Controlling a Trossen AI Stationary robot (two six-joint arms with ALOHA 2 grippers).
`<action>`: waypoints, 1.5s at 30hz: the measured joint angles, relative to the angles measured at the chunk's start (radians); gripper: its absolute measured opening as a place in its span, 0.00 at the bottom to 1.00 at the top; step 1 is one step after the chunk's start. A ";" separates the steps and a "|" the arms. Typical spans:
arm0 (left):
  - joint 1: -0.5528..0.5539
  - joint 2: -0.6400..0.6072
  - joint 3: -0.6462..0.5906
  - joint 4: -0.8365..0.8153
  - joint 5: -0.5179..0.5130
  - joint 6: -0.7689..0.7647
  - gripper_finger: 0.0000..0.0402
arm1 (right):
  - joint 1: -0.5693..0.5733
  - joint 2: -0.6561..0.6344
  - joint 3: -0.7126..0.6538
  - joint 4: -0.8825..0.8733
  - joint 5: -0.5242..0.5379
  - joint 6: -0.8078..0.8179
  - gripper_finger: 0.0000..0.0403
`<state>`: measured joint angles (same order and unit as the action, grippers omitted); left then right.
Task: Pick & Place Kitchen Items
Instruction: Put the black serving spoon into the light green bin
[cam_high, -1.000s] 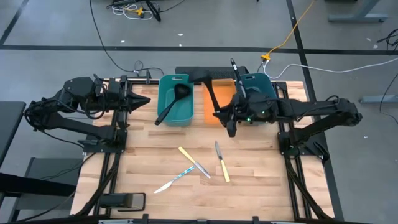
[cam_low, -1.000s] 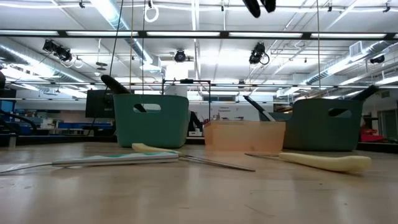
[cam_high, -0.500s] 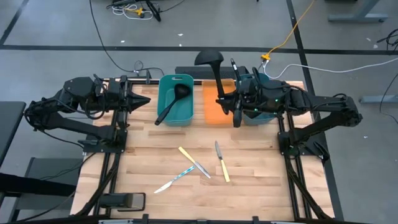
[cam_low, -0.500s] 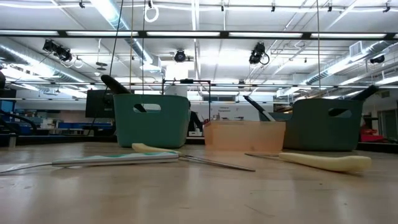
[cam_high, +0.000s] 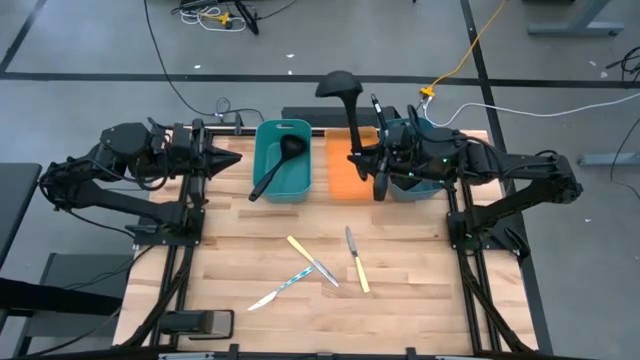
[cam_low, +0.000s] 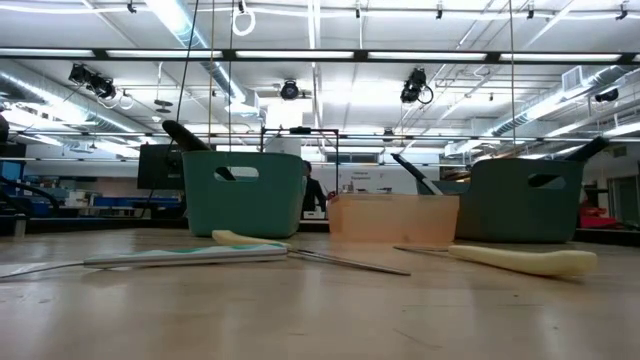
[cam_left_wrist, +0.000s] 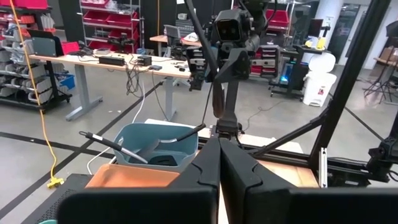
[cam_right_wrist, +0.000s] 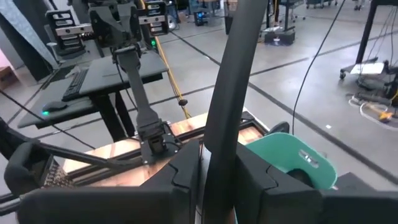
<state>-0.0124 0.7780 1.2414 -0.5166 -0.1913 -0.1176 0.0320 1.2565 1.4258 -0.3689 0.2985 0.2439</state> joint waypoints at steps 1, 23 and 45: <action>0.000 0.000 0.000 0.000 0.000 0.001 0.02 | -0.002 0.001 0.000 -0.001 0.000 0.015 0.16; 0.000 0.062 0.000 0.013 -0.004 0.052 0.06 | -0.187 0.001 0.000 -0.007 -0.337 0.415 0.17; 0.000 0.217 0.002 0.215 -0.020 0.176 0.12 | -0.236 0.001 0.000 0.018 -0.403 0.384 0.17</action>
<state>-0.0122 0.9947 1.2429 -0.3017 -0.2114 0.0589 -0.2043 1.2579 1.4254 -0.3508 -0.1047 0.6277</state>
